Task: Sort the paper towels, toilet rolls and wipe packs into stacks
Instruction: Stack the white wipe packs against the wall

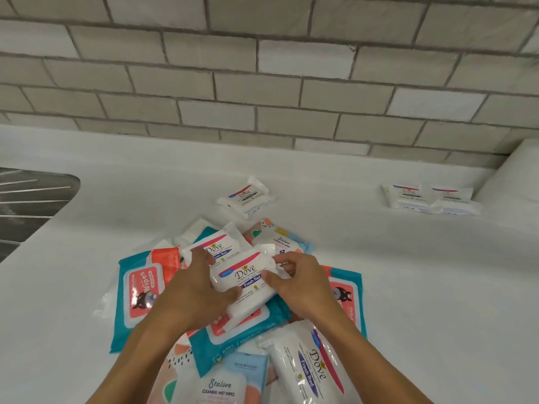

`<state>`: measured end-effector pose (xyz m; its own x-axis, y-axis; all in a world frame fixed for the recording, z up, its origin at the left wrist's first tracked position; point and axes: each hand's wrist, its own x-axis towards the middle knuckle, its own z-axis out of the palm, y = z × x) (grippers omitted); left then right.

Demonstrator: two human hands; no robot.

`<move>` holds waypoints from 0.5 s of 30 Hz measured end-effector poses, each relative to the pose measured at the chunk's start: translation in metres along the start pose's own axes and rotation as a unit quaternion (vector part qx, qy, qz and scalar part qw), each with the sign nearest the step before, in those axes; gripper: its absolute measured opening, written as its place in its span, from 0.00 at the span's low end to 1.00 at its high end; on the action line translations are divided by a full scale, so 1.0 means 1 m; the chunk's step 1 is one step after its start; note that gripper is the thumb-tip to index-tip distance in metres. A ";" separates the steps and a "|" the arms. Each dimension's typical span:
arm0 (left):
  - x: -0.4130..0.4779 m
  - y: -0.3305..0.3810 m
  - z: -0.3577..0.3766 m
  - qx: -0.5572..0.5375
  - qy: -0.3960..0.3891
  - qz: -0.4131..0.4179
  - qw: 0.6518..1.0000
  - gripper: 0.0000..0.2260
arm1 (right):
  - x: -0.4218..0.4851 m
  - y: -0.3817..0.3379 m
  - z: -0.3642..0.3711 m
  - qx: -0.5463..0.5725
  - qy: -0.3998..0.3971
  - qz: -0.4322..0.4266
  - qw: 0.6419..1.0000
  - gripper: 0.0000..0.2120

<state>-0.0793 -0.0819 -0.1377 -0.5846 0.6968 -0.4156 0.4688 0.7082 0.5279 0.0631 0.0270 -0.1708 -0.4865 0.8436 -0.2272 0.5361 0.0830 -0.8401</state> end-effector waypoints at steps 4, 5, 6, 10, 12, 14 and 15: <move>0.004 -0.001 0.002 -0.093 0.010 0.015 0.996 0.26 | 0.005 -0.004 -0.004 0.092 0.012 0.000 0.996 0.17; 0.005 -0.001 0.003 -0.119 0.018 0.015 0.993 0.26 | 0.007 -0.006 -0.005 0.133 0.008 0.001 0.991 0.17; 0.007 -0.002 0.003 -0.145 0.029 0.014 0.989 0.26 | 0.008 -0.009 -0.006 0.172 0.005 0.005 0.985 0.16; 0.017 -0.002 0.005 -0.282 0.085 0.014 0.956 0.25 | 0.015 -0.017 -0.010 0.288 -0.013 0.034 0.957 0.16; 0.022 -0.001 0.005 -0.381 0.094 0.010 0.920 0.25 | 0.021 -0.020 -0.010 0.350 -0.042 0.062 0.934 0.17; 0.026 0.003 0.004 -0.444 0.083 0.001 0.892 0.22 | 0.026 -0.025 -0.007 0.375 -0.067 0.082 0.921 0.18; 0.029 0.005 0.004 -0.456 0.075 -0.002 0.887 0.20 | 0.029 -0.027 -0.003 0.383 -0.075 0.088 0.917 0.19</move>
<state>-0.0913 -0.0581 -0.1504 -0.6982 0.6233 -0.3520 -0.2235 0.2773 0.9344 0.0366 0.0513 -0.1536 -0.5585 0.7216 -0.4090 0.0021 -0.4918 -0.8707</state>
